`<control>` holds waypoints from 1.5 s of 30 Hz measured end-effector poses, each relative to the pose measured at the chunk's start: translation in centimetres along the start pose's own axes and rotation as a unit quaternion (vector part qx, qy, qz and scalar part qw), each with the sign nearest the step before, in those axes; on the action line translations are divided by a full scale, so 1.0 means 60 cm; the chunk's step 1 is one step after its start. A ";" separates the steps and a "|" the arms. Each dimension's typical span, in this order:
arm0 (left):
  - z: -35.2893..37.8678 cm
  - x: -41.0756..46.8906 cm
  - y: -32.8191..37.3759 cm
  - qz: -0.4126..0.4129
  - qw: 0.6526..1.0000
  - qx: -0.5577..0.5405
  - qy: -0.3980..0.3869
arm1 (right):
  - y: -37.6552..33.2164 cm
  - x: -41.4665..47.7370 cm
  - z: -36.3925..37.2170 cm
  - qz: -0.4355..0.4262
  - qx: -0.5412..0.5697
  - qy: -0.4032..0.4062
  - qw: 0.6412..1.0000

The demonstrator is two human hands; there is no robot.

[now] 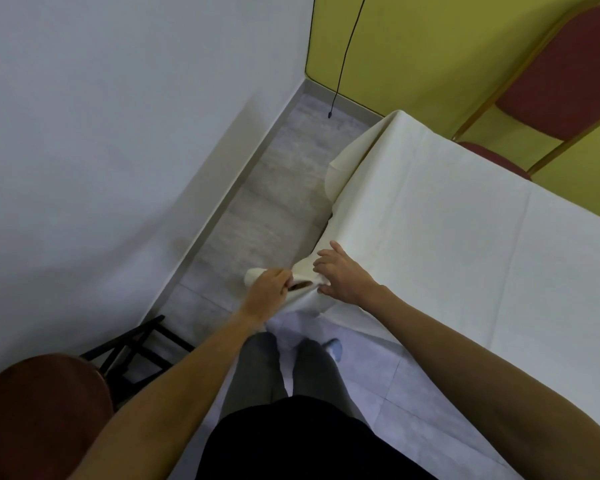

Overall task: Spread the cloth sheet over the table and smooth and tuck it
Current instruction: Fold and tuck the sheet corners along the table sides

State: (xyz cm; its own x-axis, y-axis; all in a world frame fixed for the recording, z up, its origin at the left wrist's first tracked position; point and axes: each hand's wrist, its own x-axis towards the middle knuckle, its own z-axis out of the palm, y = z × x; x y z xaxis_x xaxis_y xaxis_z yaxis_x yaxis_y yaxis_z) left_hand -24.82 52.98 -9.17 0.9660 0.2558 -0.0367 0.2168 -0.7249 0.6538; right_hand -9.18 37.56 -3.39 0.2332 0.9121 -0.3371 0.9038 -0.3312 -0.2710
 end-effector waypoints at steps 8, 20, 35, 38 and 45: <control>0.048 -0.014 0.013 -0.071 0.992 -0.078 -0.064 | 0.001 0.002 0.004 0.011 0.011 0.012 1.000; 0.076 -0.009 0.028 -0.155 0.981 -0.089 -0.080 | 0.006 0.000 0.001 -0.006 0.005 0.004 1.000; 0.064 -0.020 0.020 -0.199 0.978 -0.059 -0.029 | 0.004 -0.006 -0.005 -0.025 0.019 0.020 0.999; 0.057 -0.005 0.023 -0.201 0.974 -0.086 -0.052 | 0.003 -0.006 -0.011 -0.027 0.021 0.006 0.999; 0.066 0.006 0.003 -0.147 0.983 -0.054 -0.096 | 0.007 -0.005 -0.001 -0.031 -0.012 0.008 0.999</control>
State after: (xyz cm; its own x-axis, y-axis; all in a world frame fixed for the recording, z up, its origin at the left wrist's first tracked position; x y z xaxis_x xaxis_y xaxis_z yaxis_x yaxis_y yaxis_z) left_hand -23.88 50.43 -12.03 0.8748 0.3117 -0.3709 0.4845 -0.5629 0.6696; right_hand -8.85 37.17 -3.37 0.1824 0.9344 -0.3058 0.9247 -0.2688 -0.2696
